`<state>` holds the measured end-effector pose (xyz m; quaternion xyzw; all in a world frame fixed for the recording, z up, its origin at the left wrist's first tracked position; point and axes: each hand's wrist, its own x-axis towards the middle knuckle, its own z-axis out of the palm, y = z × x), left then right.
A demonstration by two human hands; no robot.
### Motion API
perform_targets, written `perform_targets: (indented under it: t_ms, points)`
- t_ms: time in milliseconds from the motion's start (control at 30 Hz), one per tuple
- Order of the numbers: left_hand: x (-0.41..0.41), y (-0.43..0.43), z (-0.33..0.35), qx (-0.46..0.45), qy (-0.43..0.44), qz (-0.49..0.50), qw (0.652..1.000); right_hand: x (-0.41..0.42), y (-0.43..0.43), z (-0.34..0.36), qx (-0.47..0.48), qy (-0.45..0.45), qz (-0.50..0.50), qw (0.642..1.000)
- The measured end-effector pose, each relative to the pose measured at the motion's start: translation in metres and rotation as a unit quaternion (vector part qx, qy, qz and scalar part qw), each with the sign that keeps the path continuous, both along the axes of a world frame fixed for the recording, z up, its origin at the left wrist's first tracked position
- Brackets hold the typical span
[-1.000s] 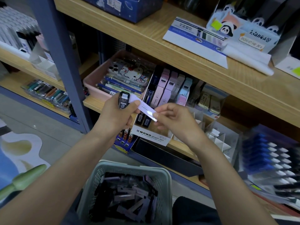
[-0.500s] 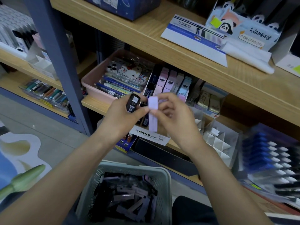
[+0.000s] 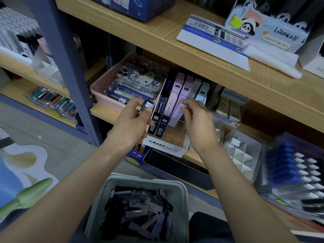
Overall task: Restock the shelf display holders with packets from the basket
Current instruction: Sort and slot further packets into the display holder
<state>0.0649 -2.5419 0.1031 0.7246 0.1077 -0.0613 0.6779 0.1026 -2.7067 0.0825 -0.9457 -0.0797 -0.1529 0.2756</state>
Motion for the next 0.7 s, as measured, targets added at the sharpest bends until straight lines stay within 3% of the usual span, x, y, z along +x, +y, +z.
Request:
perform_targets:
  t_ms: [133, 300, 400, 467, 567, 700]
  points:
    - [0.000, -0.002, 0.001, 0.010, 0.000, -0.021, 1.000, 0.004, 0.000, -0.003, -0.004, -0.051, -0.002, 0.999]
    - [0.002, -0.004, 0.001, -0.044, 0.021, -0.034, 0.998, 0.002, 0.004, 0.000, -0.055, -0.066, -0.036, 0.996]
    - [0.002, -0.006, 0.000, -0.026, 0.011, -0.055, 0.998, -0.012, 0.016, 0.013, 0.078, -0.052, 0.009, 0.996]
    - [0.001, -0.008, -0.002, 0.009, -0.013, -0.084, 0.996, -0.026, 0.024, 0.021, 0.164, 0.050, 0.039, 0.984]
    - [-0.002, -0.008, -0.007, 0.089, -0.081, -0.133, 0.984, -0.043, 0.024, 0.022, 0.278, 0.199, 0.059, 0.938]
    - [-0.007, -0.012, -0.010, 0.166, -0.160, -0.158, 0.960, -0.048, 0.011, 0.019, 0.383, 0.246, 0.044, 0.889]
